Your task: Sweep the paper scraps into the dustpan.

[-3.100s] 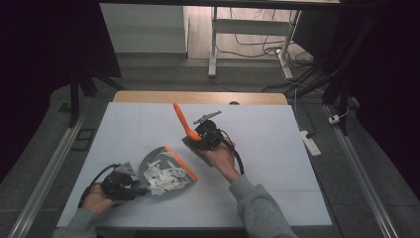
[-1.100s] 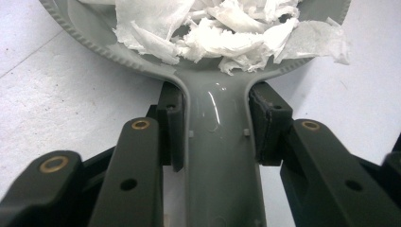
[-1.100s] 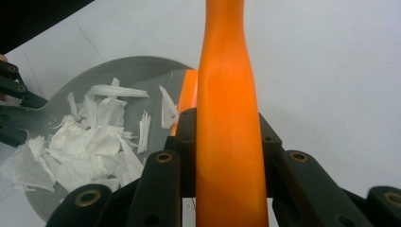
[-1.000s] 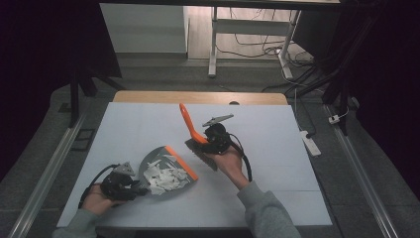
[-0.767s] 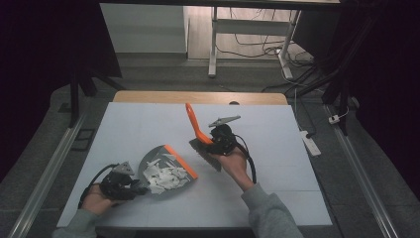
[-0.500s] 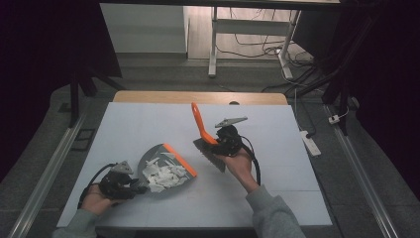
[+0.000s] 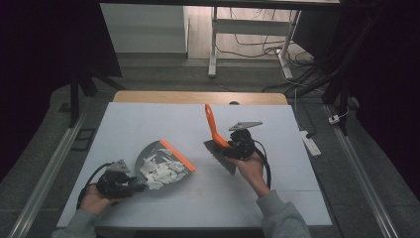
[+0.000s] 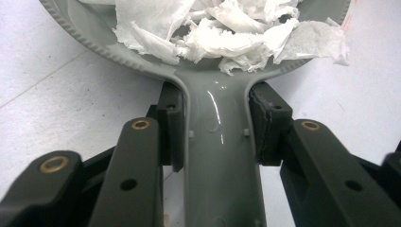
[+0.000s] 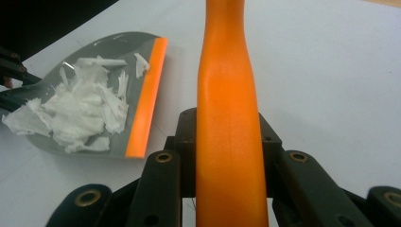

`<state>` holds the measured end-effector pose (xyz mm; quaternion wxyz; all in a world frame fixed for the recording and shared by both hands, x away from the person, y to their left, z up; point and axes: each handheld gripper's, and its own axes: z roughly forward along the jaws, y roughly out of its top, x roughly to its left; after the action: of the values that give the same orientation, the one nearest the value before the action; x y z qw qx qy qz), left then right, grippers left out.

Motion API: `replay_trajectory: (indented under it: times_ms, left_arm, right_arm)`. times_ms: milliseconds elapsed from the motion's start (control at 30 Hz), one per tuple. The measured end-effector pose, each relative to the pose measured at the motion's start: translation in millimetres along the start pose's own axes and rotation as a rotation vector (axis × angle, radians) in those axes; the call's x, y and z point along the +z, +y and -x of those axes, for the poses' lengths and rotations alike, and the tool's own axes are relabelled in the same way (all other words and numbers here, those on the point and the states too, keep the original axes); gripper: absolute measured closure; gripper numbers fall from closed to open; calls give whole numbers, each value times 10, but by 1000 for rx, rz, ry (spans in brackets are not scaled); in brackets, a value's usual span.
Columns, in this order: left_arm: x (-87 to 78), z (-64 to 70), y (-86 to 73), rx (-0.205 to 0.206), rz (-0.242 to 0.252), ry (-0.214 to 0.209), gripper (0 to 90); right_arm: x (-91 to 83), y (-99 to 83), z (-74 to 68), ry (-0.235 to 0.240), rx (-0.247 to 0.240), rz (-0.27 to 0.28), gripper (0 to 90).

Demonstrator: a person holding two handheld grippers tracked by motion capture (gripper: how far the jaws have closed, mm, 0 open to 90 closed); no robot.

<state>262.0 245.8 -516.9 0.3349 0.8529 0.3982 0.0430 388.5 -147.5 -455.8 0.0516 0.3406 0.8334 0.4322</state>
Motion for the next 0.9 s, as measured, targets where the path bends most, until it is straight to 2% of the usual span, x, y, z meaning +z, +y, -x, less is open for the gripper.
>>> replay_trajectory:
  times_ms: [333,900]
  left_arm:
    - [-60,32,17,-51,46,19,619]
    - [-103,82,86,-134,82,82,618]
  right_arm:
    - [-195,-152,54,-7,-4,16,704]
    - [-598,-401,147,-14,18,50,704]
